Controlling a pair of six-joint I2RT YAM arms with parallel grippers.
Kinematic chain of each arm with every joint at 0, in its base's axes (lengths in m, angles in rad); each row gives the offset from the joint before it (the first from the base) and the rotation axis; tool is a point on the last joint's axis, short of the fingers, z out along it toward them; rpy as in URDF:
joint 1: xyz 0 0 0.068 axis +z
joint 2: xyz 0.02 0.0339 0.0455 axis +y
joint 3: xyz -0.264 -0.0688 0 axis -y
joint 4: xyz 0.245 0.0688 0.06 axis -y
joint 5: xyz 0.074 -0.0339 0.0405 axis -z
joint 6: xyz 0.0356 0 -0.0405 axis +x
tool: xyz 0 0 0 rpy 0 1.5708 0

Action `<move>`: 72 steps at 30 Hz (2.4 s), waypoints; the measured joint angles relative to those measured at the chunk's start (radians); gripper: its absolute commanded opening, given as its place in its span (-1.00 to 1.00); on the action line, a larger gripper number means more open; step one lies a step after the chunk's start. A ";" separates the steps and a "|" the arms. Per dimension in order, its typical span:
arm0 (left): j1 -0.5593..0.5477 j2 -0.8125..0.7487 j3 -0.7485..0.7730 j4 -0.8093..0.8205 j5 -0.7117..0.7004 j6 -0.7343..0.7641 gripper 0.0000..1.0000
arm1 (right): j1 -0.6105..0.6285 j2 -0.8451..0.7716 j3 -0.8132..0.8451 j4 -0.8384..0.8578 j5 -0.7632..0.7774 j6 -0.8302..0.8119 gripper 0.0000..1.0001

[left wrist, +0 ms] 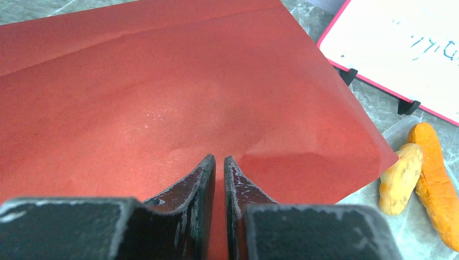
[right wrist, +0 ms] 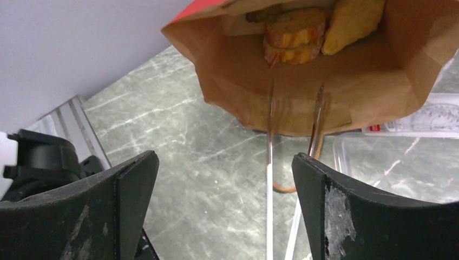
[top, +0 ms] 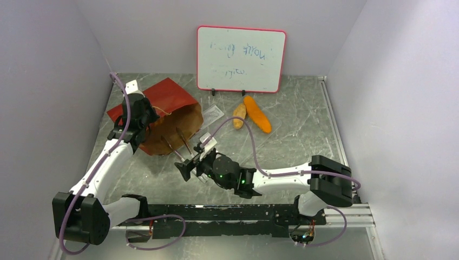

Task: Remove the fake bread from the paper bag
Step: Adjust the clamp on the paper bag, then pick up the clamp at the center of the board.

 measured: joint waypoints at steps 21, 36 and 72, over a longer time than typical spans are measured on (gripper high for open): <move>0.000 -0.002 0.000 0.001 0.000 0.000 -0.86 | -0.021 0.250 0.019 -0.097 0.057 -0.030 0.93; -0.001 0.011 0.000 0.003 0.000 0.000 -0.86 | -0.069 0.362 0.066 -0.120 0.012 -0.018 0.76; -0.001 0.047 0.000 0.029 0.000 0.000 -0.86 | -0.167 0.457 0.153 -0.142 -0.189 0.020 0.22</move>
